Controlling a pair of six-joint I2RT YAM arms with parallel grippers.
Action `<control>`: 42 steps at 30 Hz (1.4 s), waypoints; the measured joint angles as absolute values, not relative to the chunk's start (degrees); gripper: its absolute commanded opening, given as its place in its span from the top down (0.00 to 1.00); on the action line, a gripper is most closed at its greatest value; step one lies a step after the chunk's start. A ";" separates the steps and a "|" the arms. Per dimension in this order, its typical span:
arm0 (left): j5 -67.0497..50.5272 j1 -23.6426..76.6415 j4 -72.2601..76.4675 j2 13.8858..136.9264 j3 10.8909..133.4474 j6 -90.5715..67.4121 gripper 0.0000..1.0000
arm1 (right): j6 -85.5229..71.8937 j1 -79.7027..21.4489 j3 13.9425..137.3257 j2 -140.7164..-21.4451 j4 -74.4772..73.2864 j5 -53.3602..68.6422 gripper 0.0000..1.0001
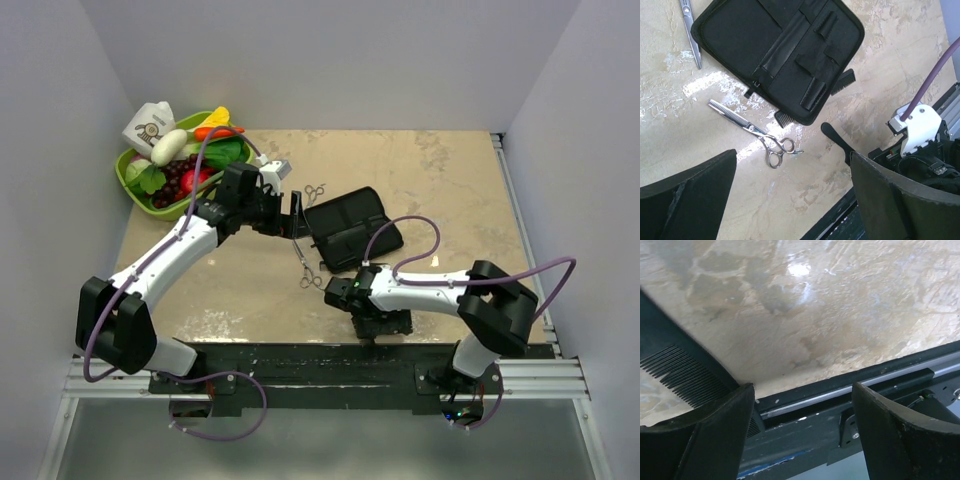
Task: Sort the hair-cutting tools
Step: Move the comb to the center of the board.
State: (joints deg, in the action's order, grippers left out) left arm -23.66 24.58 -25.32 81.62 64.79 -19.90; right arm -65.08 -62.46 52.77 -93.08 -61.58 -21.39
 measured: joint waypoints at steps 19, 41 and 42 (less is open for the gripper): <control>-23.64 24.58 -25.36 81.52 64.79 -19.90 0.01 | -58.63 -63.13 54.04 -77.80 -57.47 -14.59 0.18; -23.59 24.58 -26.37 81.52 64.79 -19.88 0.01 | -53.93 -64.34 46.81 -84.16 -45.32 -6.72 0.25; -23.59 24.58 -26.39 81.52 64.79 -19.88 0.01 | -53.93 -64.45 46.78 -84.84 -45.01 -6.85 0.26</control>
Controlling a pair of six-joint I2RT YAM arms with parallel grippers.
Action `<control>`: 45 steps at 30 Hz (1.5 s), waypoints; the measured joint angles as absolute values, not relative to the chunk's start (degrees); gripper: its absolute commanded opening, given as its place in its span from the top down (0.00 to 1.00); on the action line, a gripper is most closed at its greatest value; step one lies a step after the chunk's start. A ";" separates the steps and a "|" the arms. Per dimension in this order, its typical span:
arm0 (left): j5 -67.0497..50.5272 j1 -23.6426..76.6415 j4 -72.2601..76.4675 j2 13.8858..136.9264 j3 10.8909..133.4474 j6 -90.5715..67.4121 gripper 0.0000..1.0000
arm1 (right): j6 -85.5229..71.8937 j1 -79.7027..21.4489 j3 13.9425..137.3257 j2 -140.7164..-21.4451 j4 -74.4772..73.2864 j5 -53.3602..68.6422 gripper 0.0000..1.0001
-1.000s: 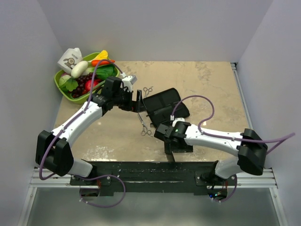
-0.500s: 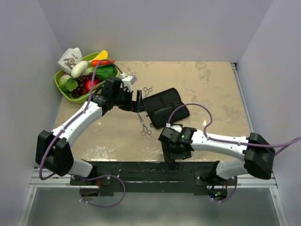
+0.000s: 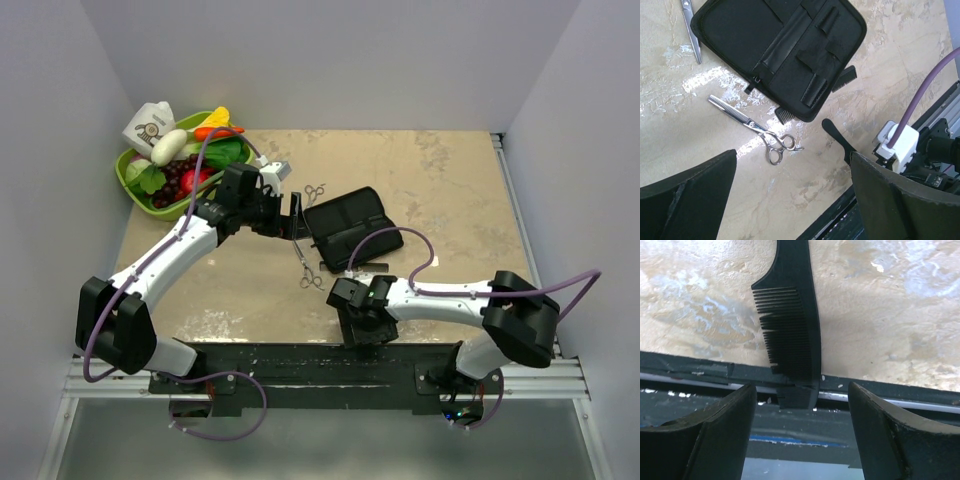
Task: Sort the hair-cutting tools
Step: Move the comb to the center of the board, then pick up the comb at the center of the board.
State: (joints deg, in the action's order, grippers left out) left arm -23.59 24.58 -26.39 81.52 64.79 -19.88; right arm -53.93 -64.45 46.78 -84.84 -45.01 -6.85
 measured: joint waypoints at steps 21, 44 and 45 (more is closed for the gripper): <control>-23.62 24.58 -26.63 81.91 64.82 -19.88 0.01 | -58.02 -69.45 46.68 -87.96 -44.53 -7.84 0.40; -23.66 24.80 -26.72 82.65 65.14 -19.90 0.01 | -61.78 -69.43 46.04 -88.12 -46.17 -9.98 0.68; -23.66 24.84 -26.72 82.65 65.14 -19.88 0.01 | -61.78 -69.43 46.06 -88.12 -46.46 -10.11 0.68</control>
State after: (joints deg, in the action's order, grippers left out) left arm -23.66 24.84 -26.72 82.65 65.14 -19.88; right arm -61.78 -69.43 46.06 -88.12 -46.46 -10.11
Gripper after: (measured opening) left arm 0.993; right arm 0.410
